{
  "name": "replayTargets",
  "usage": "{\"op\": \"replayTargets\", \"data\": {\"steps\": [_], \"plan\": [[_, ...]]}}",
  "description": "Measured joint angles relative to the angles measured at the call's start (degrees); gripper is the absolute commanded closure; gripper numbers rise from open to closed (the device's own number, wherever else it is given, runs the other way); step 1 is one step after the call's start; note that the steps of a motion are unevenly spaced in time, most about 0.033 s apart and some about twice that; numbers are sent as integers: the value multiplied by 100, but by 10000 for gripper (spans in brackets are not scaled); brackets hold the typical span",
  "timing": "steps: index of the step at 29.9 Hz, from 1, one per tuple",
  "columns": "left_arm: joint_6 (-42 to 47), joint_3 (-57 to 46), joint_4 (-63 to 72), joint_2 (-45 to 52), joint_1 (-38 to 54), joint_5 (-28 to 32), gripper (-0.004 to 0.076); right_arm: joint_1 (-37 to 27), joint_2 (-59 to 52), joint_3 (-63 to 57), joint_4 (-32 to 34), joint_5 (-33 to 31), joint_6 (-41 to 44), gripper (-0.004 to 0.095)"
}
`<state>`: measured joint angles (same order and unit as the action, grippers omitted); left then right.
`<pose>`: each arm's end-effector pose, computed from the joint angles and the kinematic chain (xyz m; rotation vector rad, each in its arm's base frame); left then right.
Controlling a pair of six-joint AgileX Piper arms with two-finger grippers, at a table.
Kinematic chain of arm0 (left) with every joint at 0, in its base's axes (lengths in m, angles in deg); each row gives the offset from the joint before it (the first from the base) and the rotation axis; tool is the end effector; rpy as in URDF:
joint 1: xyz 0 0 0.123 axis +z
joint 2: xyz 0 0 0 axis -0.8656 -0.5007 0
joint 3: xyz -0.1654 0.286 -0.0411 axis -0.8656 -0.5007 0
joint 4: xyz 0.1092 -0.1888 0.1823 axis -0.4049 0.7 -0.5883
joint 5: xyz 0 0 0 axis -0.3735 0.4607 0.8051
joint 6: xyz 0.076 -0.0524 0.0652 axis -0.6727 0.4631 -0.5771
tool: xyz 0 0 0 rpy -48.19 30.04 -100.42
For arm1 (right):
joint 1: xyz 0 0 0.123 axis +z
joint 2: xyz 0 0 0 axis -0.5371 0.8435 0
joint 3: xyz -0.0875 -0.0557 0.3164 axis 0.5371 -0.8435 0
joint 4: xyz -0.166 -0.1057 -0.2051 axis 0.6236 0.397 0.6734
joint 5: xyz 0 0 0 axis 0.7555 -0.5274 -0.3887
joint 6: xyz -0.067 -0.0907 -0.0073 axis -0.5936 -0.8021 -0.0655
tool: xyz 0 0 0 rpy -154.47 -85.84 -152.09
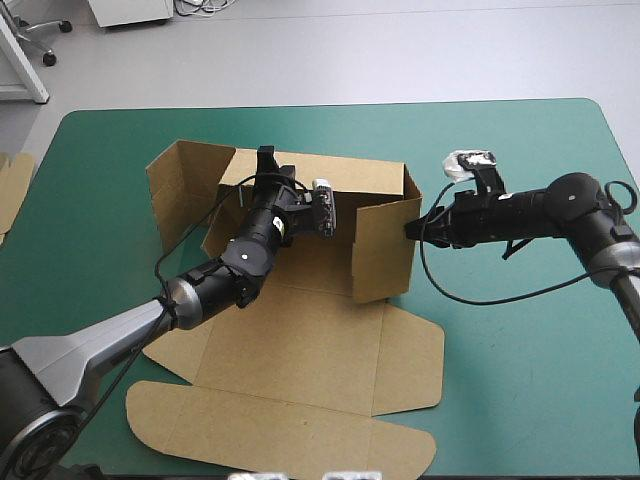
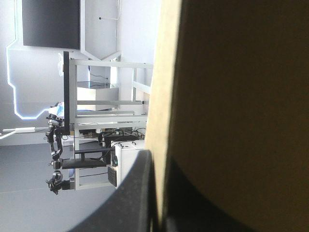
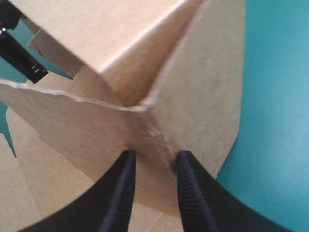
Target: Fold the box
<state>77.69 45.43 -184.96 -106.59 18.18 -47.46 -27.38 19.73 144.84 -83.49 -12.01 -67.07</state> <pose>0.3430 -0.2389 0.3137 1.4382 1.3323 0.7835 0.3332 0.1027 0.3428 -0.5153 2.3393 0.8580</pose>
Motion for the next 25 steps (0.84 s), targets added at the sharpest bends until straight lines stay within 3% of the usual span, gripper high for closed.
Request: {"op": "replayTargets", "data": {"steps": [5, 16, 25], "plan": [[-19, 18, -6, -14, -18, -47, 738, 405, -241, -337, 51, 185, 84, 626], [-14, 79, 41, -32, -30, -53, 738, 450, -899, -806, 479, 615, 273, 626], [-14, 196, 114, -119, -126, -219, 738, 450, -1529, -824, 1455, 690, 1013, 626]]}}
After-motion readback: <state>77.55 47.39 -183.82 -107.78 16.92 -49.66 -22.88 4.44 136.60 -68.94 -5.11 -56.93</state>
